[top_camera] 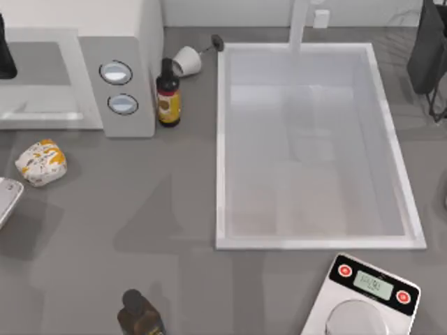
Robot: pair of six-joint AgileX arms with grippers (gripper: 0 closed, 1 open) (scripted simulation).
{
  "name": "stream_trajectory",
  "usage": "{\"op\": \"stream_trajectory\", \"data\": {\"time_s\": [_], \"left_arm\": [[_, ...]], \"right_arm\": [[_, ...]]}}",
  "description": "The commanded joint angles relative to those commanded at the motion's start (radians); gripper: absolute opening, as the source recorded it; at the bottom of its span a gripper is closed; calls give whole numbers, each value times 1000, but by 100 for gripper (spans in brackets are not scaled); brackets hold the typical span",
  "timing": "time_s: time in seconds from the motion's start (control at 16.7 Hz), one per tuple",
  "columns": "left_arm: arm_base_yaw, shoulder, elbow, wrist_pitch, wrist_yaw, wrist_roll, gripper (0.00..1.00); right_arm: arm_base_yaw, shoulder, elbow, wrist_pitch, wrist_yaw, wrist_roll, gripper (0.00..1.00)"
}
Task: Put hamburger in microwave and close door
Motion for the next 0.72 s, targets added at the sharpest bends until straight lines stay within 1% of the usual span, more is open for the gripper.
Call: {"op": "stream_trajectory", "data": {"time_s": [0.18, 0.36, 0.54, 0.72], "left_arm": [[-20, -382, -231, -79, -72, 22, 100], [-40, -692, -439, -146, -116, 39, 100], [-56, -914, -603, -195, -140, 49, 100], [-64, -1047, -707, -223, -150, 53, 100]], "right_arm": [[0, 0, 0, 0, 0, 0, 100], [0, 0, 0, 0, 0, 0, 100], [0, 0, 0, 0, 0, 0, 100], [0, 0, 0, 0, 0, 0, 100]]}}
